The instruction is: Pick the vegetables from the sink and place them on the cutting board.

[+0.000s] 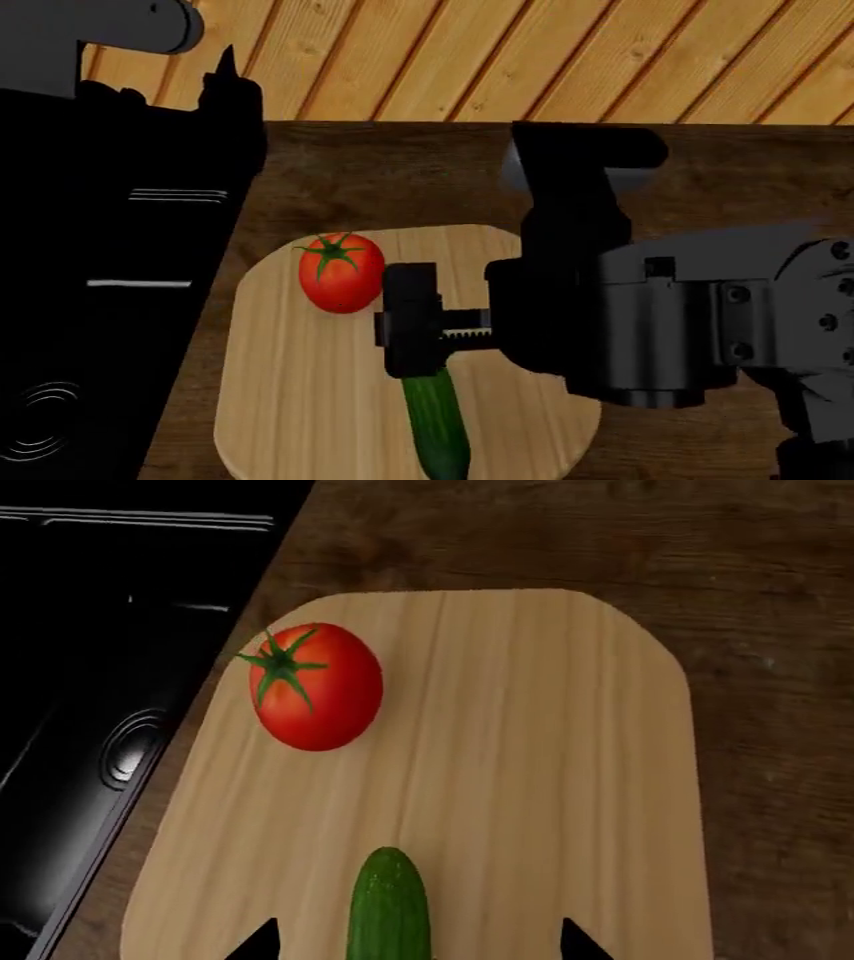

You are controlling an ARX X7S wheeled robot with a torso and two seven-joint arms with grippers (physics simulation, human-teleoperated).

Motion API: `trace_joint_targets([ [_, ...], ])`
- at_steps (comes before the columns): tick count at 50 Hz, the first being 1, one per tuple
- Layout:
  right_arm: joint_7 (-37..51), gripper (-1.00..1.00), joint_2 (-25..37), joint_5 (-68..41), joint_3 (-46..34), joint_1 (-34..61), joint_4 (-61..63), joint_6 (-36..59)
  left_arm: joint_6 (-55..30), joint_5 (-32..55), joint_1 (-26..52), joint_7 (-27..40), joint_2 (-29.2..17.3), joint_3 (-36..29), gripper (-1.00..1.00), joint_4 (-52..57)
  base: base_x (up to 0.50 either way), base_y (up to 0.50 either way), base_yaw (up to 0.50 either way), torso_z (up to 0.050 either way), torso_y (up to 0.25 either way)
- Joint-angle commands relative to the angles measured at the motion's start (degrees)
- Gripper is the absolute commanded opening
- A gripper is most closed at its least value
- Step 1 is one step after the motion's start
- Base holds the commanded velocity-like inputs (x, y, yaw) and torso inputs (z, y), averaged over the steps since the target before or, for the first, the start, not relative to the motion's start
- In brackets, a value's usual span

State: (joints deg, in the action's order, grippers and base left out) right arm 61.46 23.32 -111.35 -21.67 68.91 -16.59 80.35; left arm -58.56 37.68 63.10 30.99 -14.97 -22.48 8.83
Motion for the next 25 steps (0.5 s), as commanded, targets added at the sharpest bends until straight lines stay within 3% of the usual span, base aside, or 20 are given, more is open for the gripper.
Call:
trace_joint_targets([
  [1, -10.32, 1.00, 2.60, 15.27, 3.76, -0.42, 15.51, -3.72, 2.24, -0.28, -5.90, 0.91, -1.38, 2.45, 1.00, 8.32, 0.00, 0.00, 0.00, 0.000, 0.000],
  [6, -10.83, 1.00, 5.55, 19.76, 5.42, -4.96, 28.00, -6.88, -0.15, 2.16, -10.59, 4.68, -3.86, 5.71, 1.00, 18.11, 0.00, 0.00, 0.00, 0.000, 0.000],
  [9, -19.25, 1.00, 7.53, 26.60, 6.44, -10.01, 38.59, -11.16, 4.07, 0.76, -16.99, 6.13, -6.95, 7.22, 1.00, 27.46, 0.00, 0.00, 0.00, 0.000, 0.000],
  [10, -17.20, 1.00, 7.98, 27.26, 6.65, -10.88, 39.56, -11.35, 5.29, 0.11, -18.11, 6.11, -7.49, 7.07, 1.00, 28.94, 0.00, 0.00, 0.00, 0.000, 0.000],
  [15, -23.93, 1.00, 11.39, 34.37, 12.63, -22.65, 54.06, -21.61, 8.69, 1.40, -27.95, 9.29, -9.72, 11.82, 1.00, 40.84, 0.00, 0.00, 0.00, 0.000, 0.000],
  [22, -28.80, 1.00, 12.65, 41.67, 16.97, -34.01, 63.19, -29.78, 9.55, 4.89, -30.19, 10.73, -10.35, 16.45, 1.00, 45.65, 0.00, 0.00, 0.00, 0.000, 0.000],
  [25, -29.31, 1.00, 13.61, 44.80, 17.51, -36.08, 68.16, -31.44, 14.44, 3.52, -32.80, 8.12, -11.45, 17.11, 1.00, 48.40, 0.00, 0.00, 0.00, 0.000, 0.000],
])
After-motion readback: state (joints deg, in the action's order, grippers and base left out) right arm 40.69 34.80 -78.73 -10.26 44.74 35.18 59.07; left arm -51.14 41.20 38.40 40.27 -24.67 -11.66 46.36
